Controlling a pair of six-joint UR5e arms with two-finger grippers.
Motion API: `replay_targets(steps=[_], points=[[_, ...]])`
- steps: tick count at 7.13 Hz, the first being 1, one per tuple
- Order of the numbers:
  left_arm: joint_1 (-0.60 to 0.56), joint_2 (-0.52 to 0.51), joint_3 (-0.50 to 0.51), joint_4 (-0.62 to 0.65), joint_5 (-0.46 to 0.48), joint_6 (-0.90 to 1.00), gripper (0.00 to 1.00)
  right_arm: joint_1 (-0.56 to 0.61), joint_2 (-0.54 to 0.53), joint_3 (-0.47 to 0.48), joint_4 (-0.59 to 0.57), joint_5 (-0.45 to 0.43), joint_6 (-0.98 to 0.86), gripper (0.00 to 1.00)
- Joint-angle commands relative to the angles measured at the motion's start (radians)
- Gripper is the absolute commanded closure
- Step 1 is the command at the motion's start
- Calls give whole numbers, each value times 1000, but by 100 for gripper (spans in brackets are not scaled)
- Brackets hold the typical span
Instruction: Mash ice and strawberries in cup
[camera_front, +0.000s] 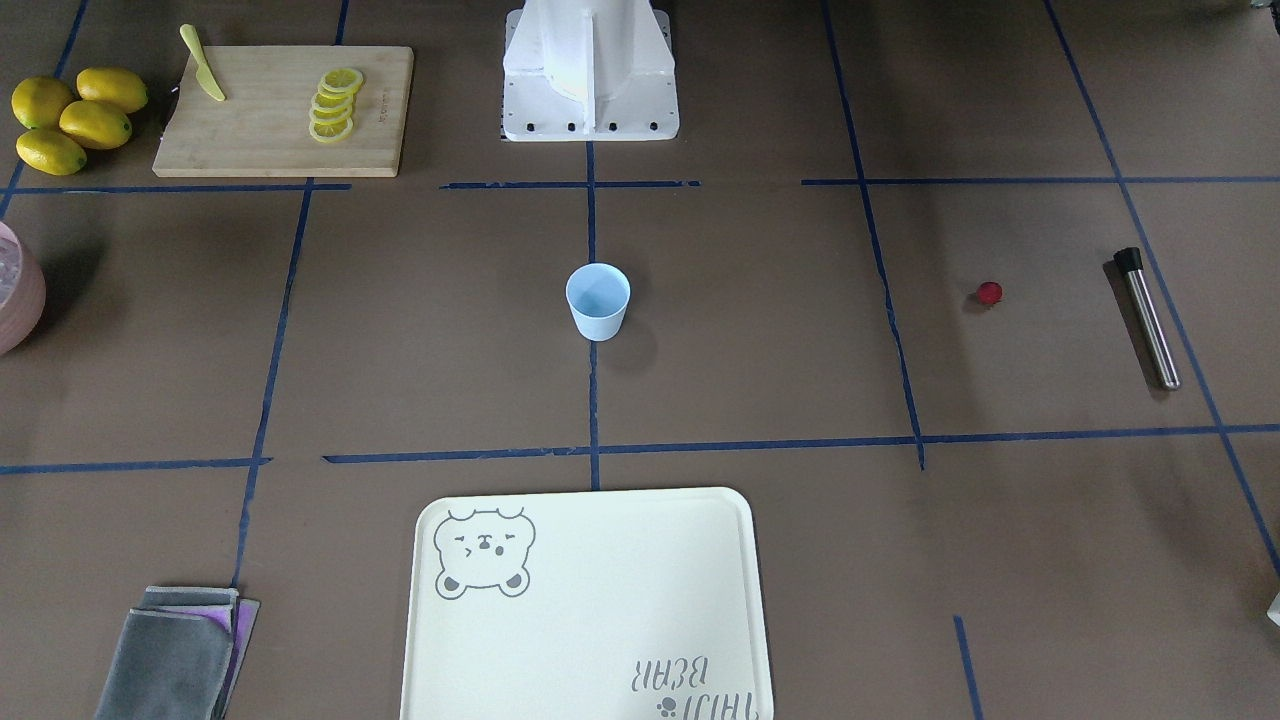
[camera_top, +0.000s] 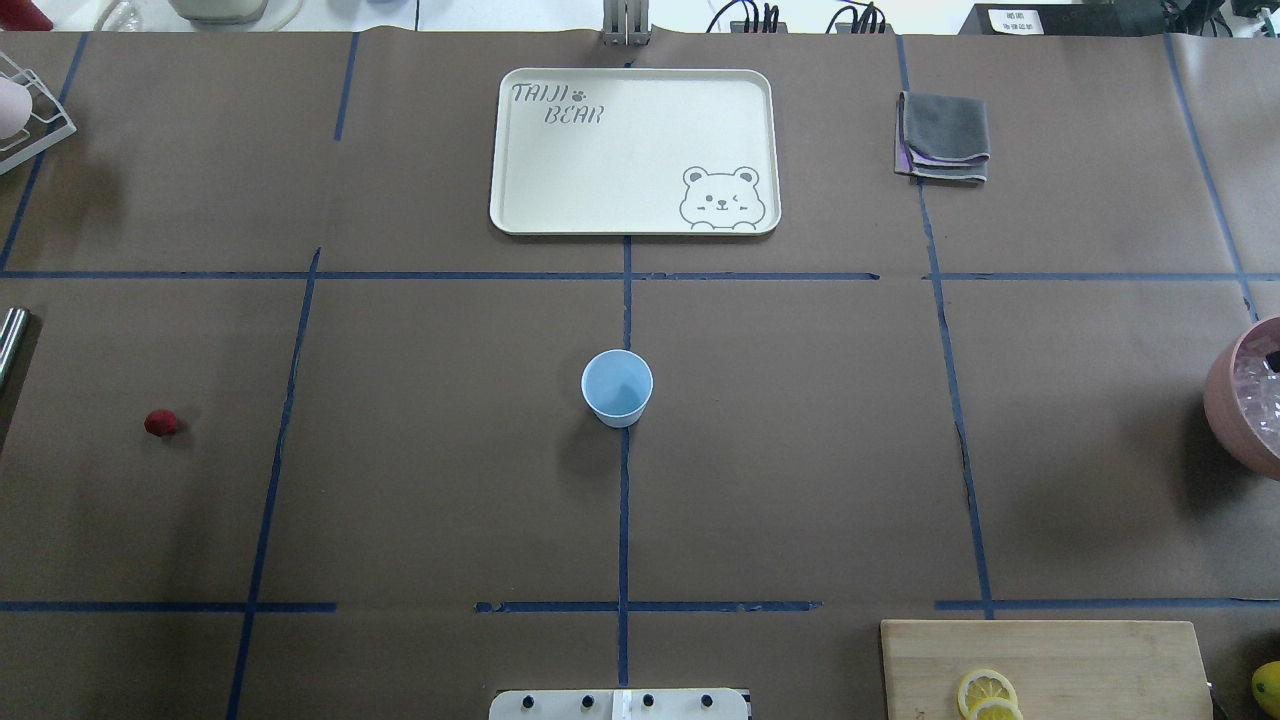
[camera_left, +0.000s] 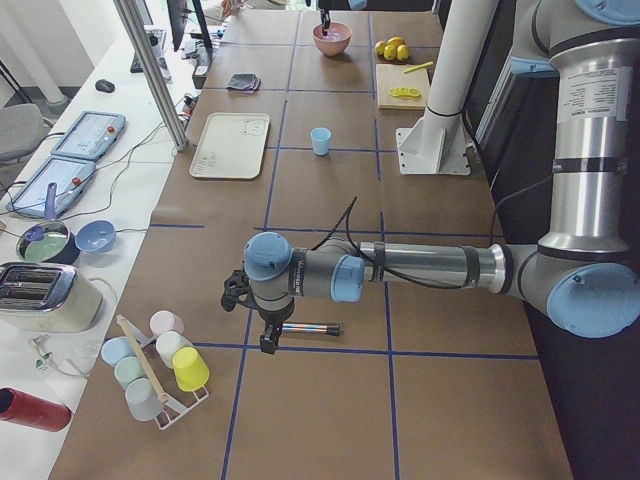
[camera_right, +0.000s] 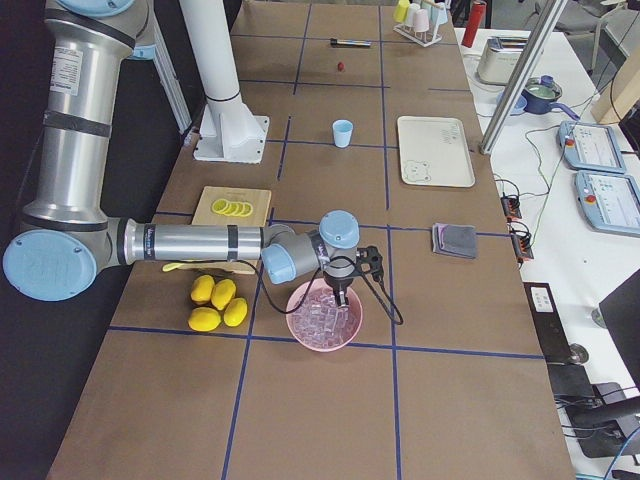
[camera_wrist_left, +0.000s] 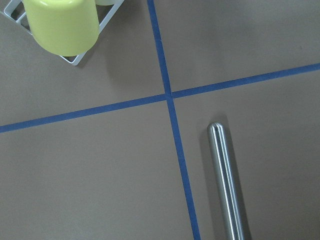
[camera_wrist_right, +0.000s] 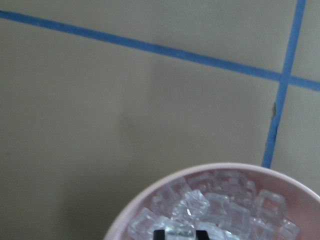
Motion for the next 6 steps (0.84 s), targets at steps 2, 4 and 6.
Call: replay_targets(steps=[2, 4, 6], points=[[0, -3, 0, -1, 0, 0, 0, 12, 88, 150, -31, 4, 37, 100], [0, -6, -5, -1, -1, 0, 0, -12, 255, 218, -296, 0, 68, 100], [0, -7, -8, -1, -1, 0, 0, -172, 394, 237, -354, -22, 290, 100]])
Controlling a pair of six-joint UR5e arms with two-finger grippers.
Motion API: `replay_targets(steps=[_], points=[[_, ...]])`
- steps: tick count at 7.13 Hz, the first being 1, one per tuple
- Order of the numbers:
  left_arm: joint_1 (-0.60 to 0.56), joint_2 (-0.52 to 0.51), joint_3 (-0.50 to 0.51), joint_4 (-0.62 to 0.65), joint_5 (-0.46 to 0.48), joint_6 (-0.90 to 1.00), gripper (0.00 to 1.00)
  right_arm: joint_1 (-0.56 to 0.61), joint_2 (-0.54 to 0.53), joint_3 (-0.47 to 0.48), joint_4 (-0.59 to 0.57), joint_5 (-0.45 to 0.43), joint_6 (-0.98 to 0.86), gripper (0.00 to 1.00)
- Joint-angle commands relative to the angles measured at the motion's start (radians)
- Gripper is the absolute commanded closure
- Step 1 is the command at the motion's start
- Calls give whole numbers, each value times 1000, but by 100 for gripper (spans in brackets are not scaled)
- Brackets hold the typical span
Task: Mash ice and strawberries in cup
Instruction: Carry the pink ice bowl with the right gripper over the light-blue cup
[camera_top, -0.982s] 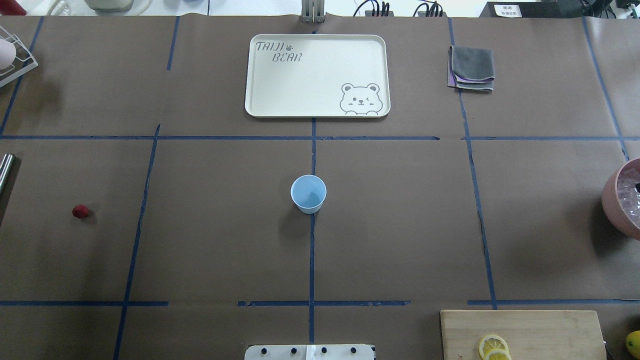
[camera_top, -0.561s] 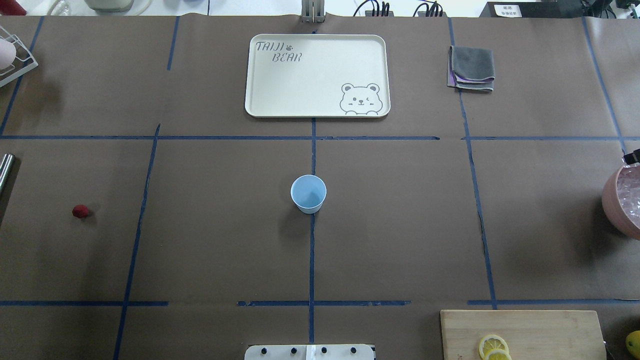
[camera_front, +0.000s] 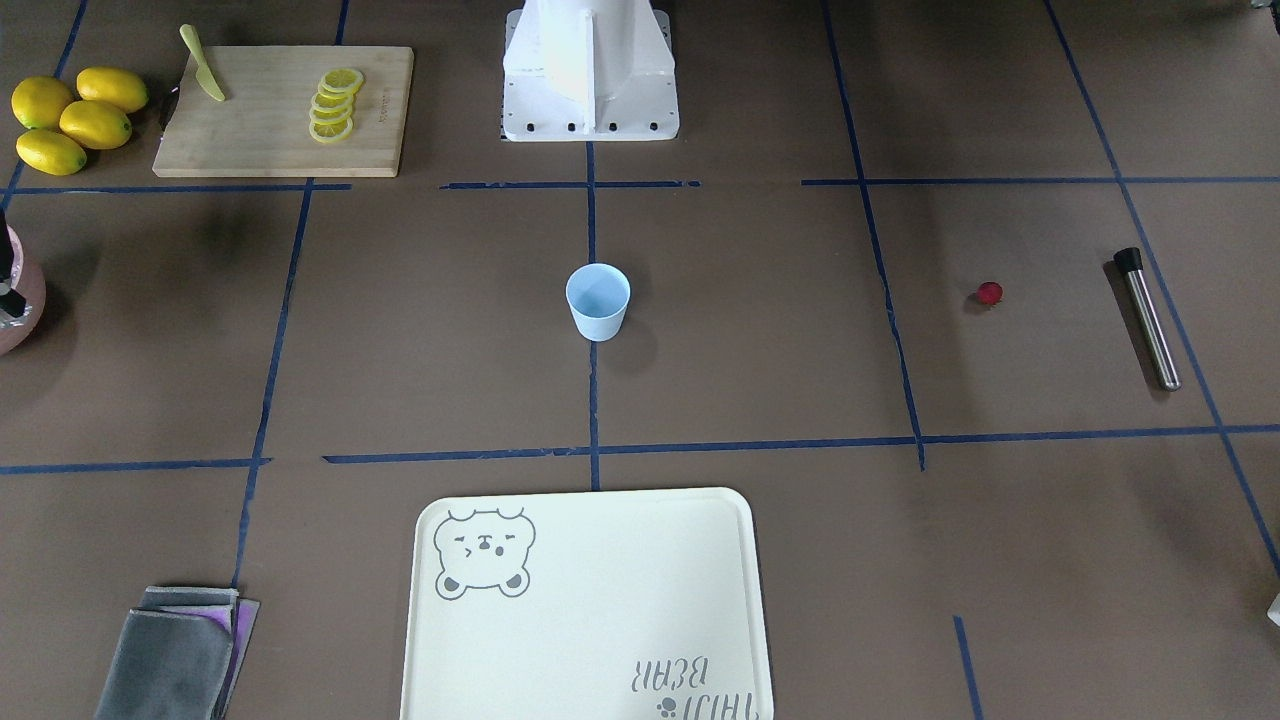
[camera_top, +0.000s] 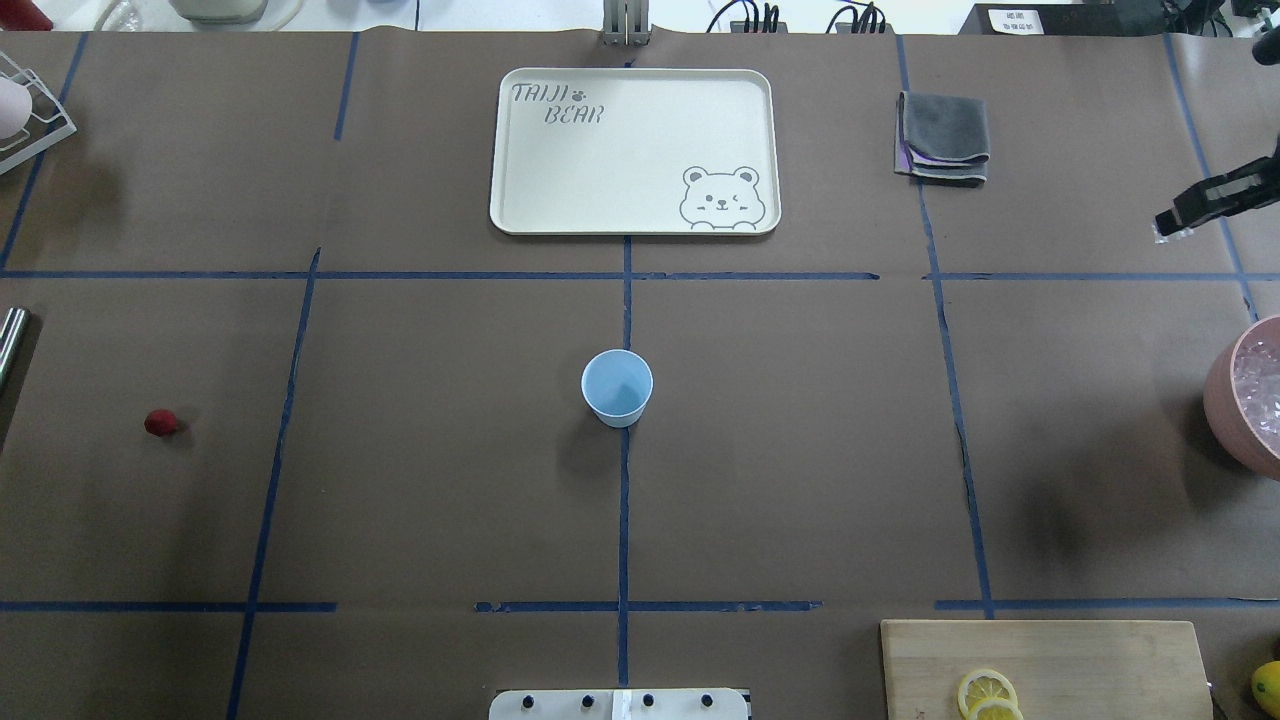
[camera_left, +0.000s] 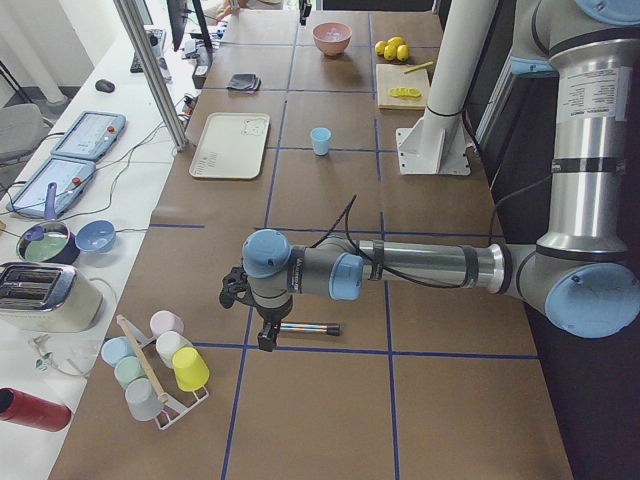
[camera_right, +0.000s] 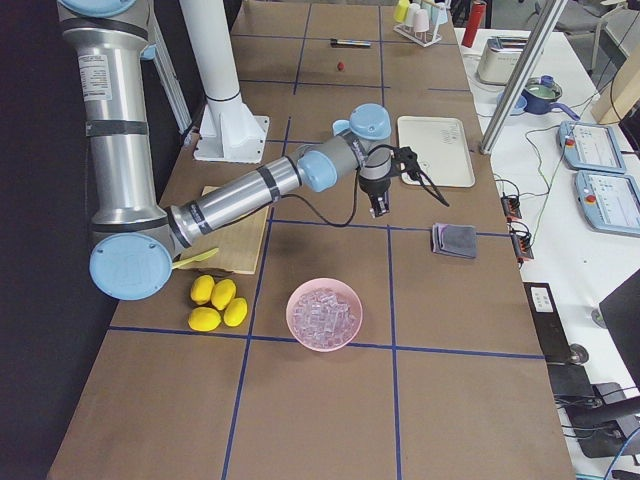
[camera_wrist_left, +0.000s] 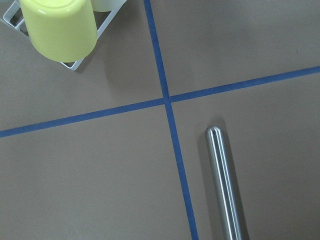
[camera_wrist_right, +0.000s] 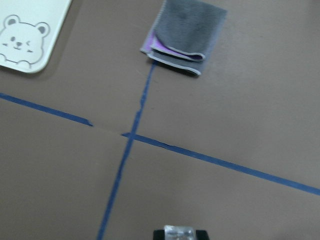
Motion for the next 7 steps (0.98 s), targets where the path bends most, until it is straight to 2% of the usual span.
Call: replay_targets(steps=[1, 2, 3, 4, 6, 7], points=[[0, -3, -5, 0, 0, 0, 0, -242, 172, 6, -42, -105, 287, 100], [0, -5, -8, 0, 0, 0, 0, -376, 267, 3, -78, -213, 457, 99], [0, -5, -8, 0, 0, 0, 0, -514, 425, -30, -190, -356, 606, 96], [0, -5, -8, 1, 0, 0, 0, -614, 590, -114, -285, -462, 688, 92], [0, -5, -7, 0, 0, 0, 0, -723, 787, -338, -286, -555, 791, 87], [0, -5, -7, 0, 0, 0, 0, -760, 793, -357, -284, -570, 793, 86]])
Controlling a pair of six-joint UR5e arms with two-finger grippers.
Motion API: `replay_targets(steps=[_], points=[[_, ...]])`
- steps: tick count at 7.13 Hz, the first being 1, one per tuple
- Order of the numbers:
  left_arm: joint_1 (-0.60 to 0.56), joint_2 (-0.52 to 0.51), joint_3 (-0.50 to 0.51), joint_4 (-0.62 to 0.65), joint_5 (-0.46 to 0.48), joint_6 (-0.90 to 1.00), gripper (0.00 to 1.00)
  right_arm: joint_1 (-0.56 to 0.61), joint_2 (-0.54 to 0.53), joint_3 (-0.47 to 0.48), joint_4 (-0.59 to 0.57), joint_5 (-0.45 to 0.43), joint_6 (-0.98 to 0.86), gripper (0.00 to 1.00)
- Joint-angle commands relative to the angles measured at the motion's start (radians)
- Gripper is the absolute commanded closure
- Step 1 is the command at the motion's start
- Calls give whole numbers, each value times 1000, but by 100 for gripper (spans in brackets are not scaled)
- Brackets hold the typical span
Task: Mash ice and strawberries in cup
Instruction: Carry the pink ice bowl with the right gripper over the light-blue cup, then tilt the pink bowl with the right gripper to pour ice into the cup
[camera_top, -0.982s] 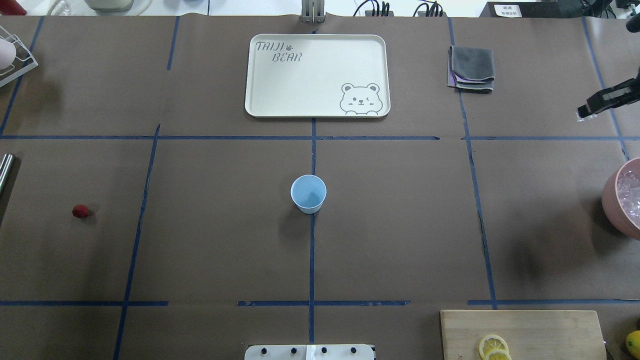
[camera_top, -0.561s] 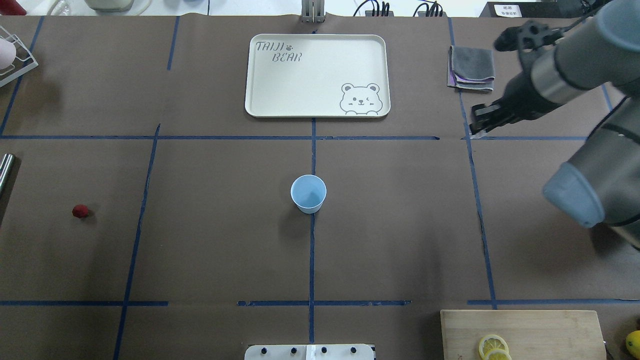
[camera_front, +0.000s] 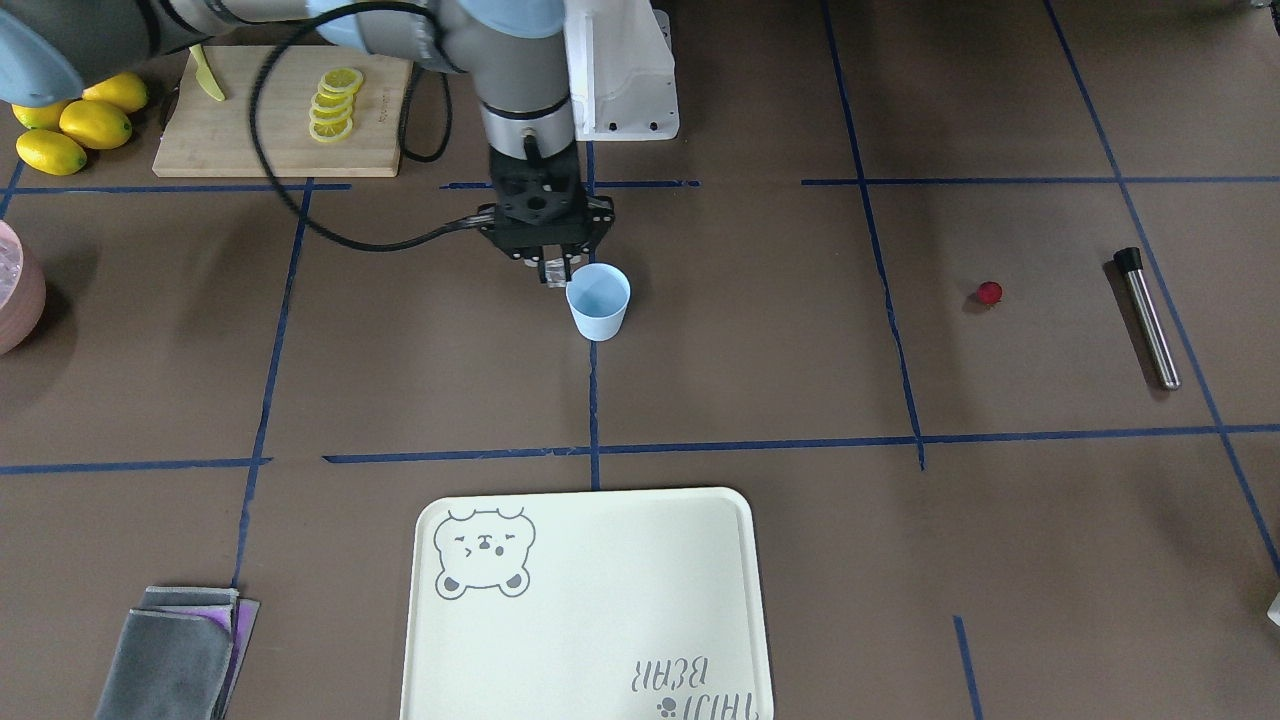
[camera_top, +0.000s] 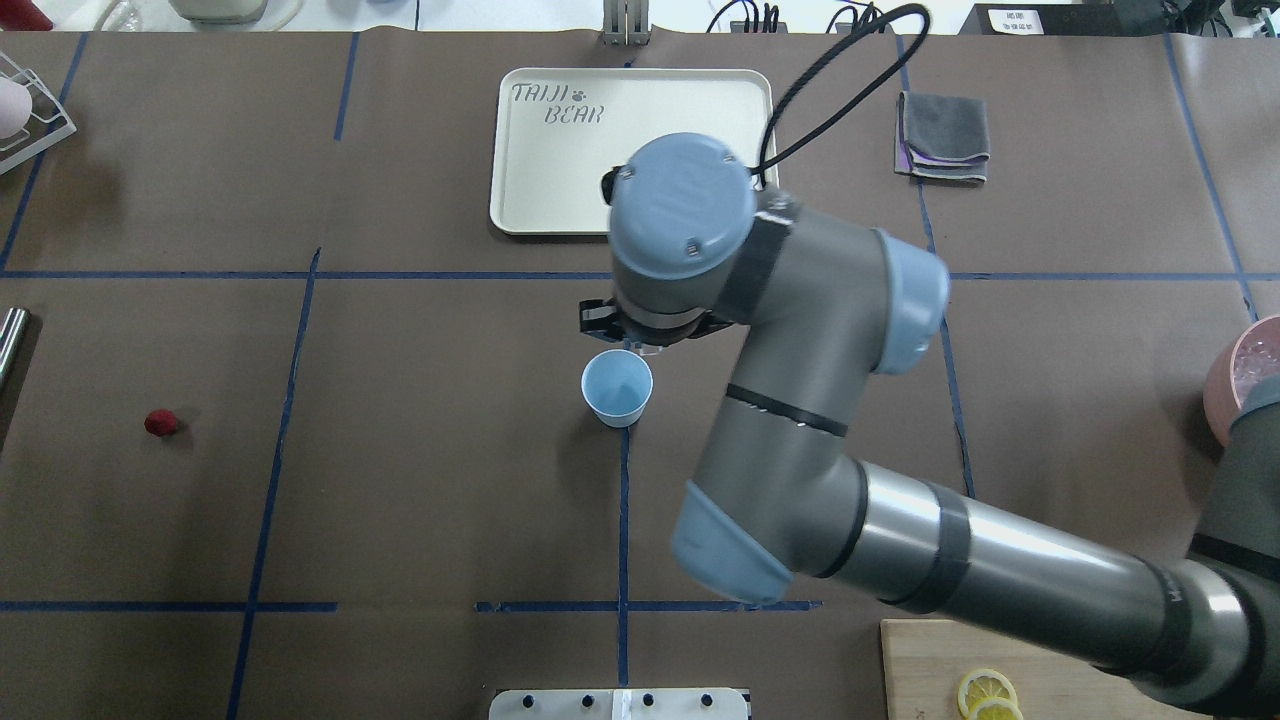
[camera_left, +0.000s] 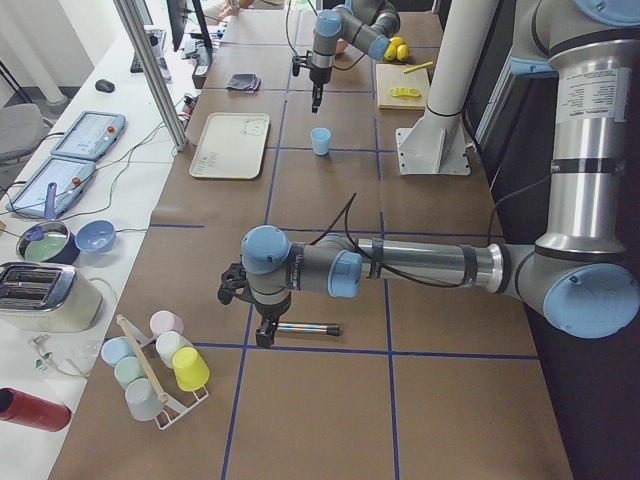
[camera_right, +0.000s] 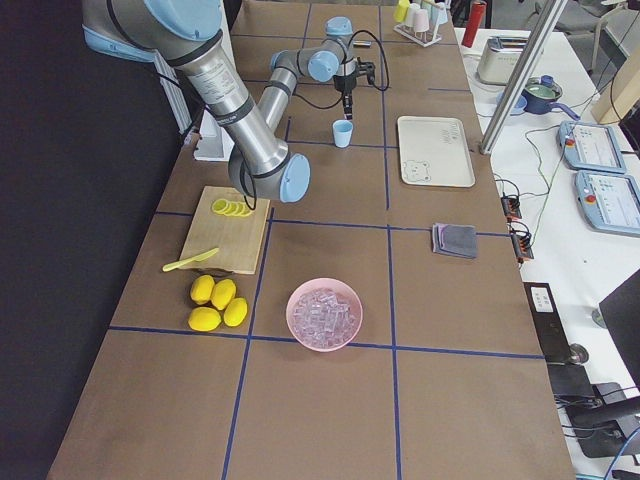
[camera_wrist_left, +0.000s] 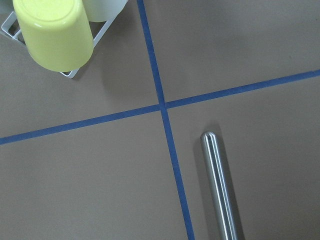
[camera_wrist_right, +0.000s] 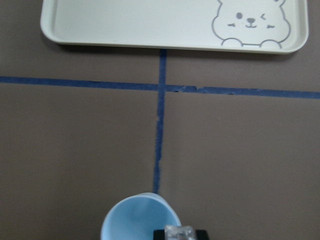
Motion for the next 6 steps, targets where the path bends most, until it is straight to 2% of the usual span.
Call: replay_targets(steps=[1, 2, 3, 4, 6], points=[[0, 0, 3, 0, 0, 0, 0, -57, 48, -79, 1, -53, 21, 85], [0, 0, 2, 0, 0, 0, 0, -58, 45, -85, 2, -53, 20, 84], [0, 0, 0, 0, 0, 0, 0, -57, 30, -87, 2, -55, 6, 25], [0, 0, -1, 0, 0, 0, 0, -57, 27, -82, 2, -52, 6, 1], [0, 0, -1, 0, 0, 0, 0, -57, 28, -81, 2, -52, 3, 1]])
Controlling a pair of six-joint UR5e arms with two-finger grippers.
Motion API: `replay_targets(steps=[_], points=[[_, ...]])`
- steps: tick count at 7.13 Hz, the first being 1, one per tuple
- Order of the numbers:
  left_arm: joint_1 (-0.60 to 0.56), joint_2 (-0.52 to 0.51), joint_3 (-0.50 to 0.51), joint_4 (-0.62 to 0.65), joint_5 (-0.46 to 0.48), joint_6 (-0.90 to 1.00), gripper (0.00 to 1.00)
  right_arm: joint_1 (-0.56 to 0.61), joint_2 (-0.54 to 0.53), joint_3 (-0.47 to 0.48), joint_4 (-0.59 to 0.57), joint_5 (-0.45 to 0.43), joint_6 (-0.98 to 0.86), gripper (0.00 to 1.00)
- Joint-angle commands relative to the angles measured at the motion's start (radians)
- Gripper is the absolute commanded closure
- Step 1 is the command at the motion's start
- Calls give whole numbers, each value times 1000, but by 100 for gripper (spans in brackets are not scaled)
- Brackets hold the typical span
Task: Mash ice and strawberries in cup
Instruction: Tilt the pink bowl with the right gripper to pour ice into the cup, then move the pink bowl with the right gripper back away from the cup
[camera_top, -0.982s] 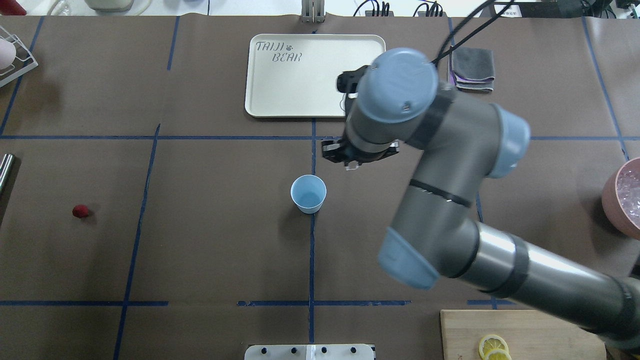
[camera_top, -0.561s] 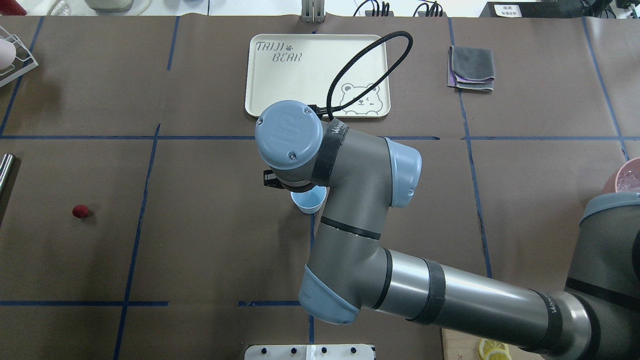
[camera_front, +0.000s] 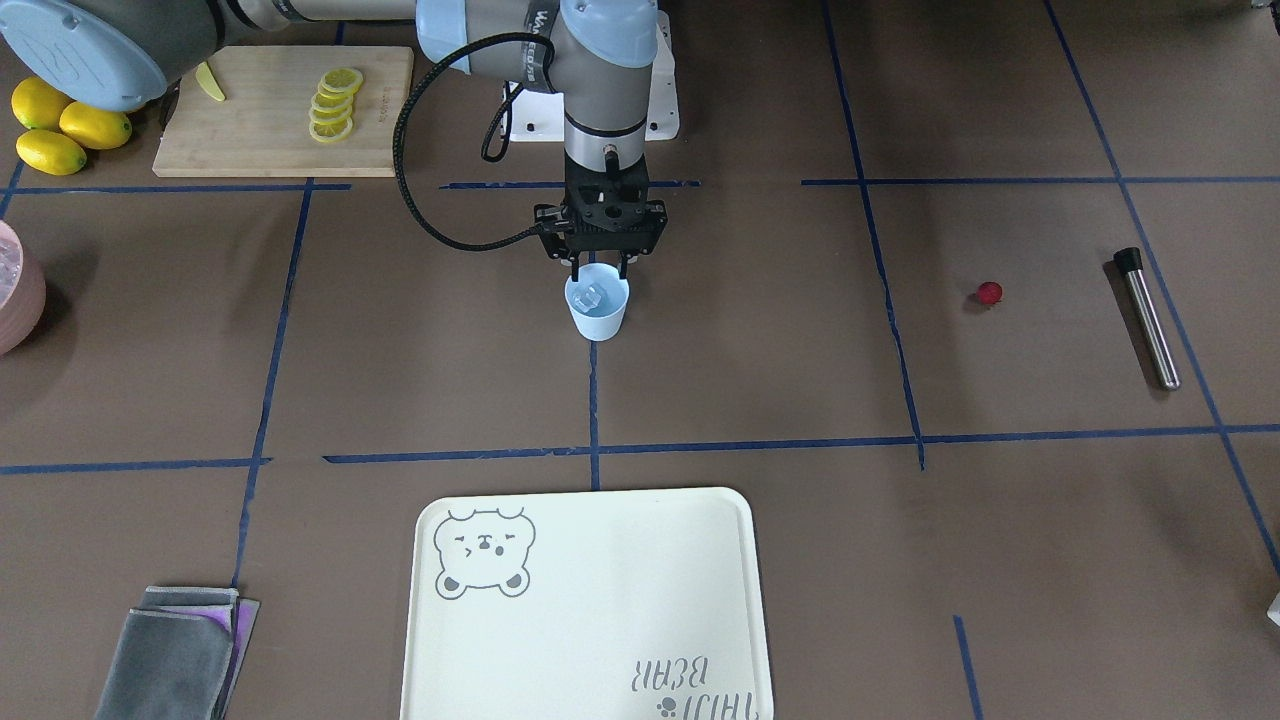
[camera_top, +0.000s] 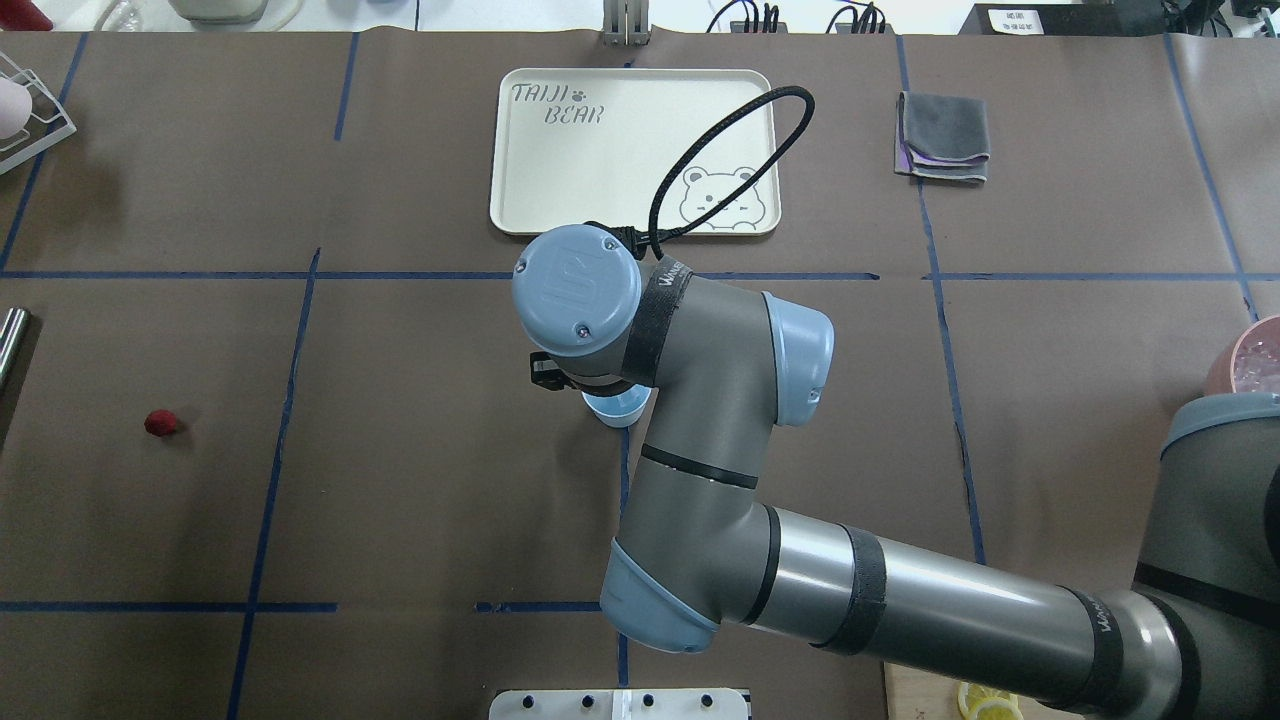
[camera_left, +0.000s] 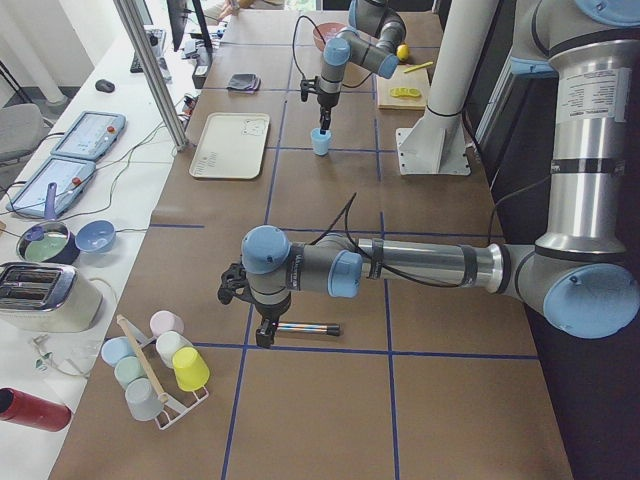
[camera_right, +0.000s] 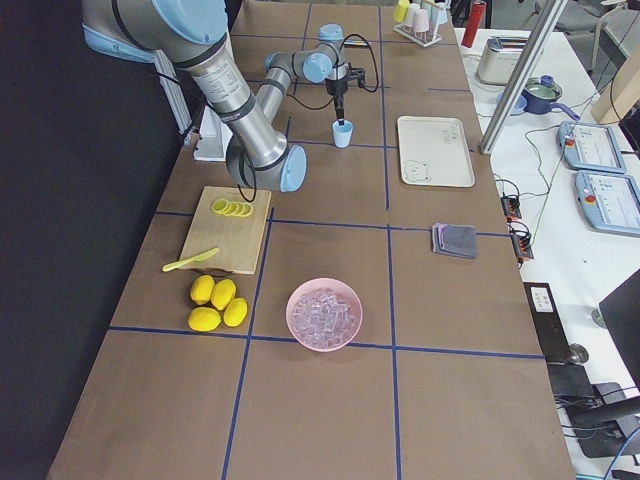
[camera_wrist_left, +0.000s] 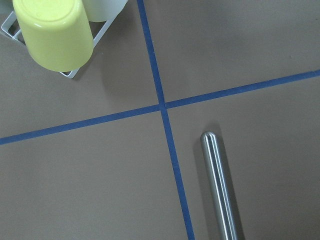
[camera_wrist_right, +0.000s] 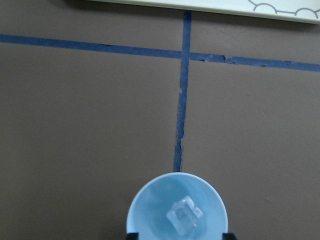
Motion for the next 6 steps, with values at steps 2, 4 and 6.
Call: replay_targets(steps=[2, 4, 6], points=[[0, 0, 1, 0, 0, 0, 0, 56, -55, 80, -3, 26, -20, 1], [0, 0, 1, -6, 0, 0, 0, 241, -281, 297, 3, 205, -255, 1], [0, 0, 3, -6, 0, 0, 0, 436, -528, 428, 5, 354, -567, 1]])
